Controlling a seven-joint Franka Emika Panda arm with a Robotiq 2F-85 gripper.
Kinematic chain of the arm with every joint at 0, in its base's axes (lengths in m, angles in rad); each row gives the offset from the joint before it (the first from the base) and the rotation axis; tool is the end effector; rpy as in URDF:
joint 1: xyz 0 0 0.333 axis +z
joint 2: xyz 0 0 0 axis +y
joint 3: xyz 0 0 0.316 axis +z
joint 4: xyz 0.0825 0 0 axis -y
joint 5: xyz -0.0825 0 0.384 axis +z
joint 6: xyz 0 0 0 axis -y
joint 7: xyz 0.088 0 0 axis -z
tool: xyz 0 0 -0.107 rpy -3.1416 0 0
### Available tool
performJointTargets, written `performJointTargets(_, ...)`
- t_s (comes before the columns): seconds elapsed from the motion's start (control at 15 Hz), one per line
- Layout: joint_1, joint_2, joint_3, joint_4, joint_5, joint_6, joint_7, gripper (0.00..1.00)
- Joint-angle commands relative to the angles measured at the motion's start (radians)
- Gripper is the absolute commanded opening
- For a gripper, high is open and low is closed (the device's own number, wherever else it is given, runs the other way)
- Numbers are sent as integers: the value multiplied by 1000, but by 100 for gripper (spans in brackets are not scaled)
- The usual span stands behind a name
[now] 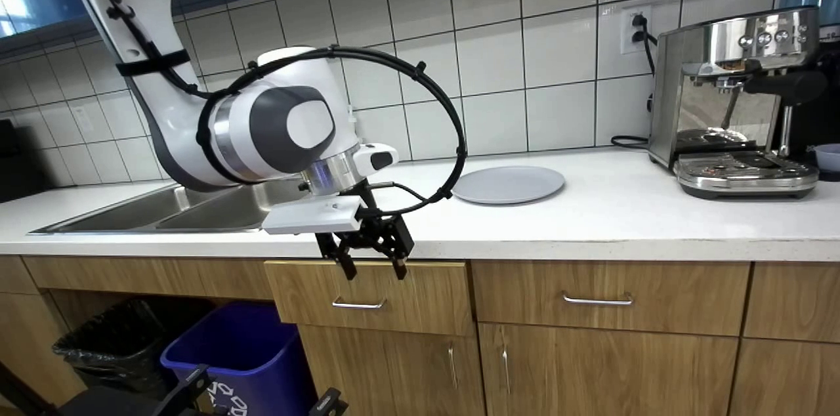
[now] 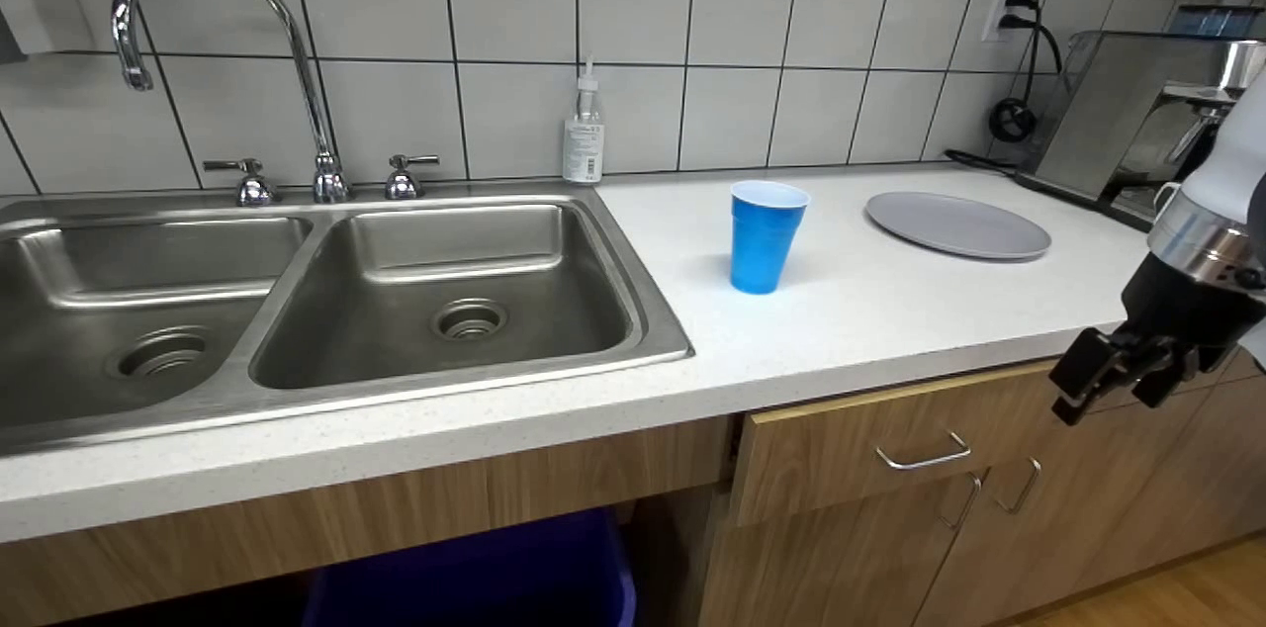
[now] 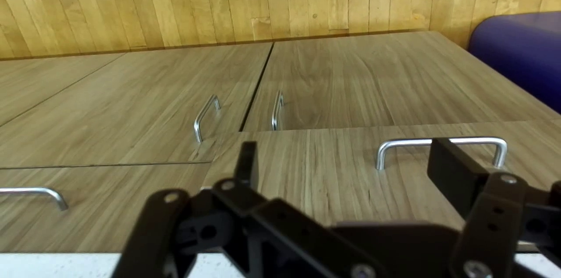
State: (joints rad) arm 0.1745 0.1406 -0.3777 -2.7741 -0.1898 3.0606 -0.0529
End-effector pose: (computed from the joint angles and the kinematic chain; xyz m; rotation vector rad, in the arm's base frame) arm 0.3890 -0.0712 0.1886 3.0339 0.0685 0.2109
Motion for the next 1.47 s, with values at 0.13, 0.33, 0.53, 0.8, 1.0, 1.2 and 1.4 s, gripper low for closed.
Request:
performJointTargets(0.13,-84,-179,78,-9,-75,-203,2,100)
performJointTargets(0.33,-135,-257,152,-25,-48,-277,-14,100)
performJointTargets(0.53,-158,-299,209,4,1,-349,-33,100)
performJointTargets(0.8,-173,-359,247,3,30,-384,-24,100)
performJointTargets(1.0,-175,-395,256,-6,65,-399,-25,100)
performJointTargets(1.2,-192,-407,273,-4,47,-422,-4,100)
performJointTargets(1.4,-190,-373,273,3,60,-388,-15,100)
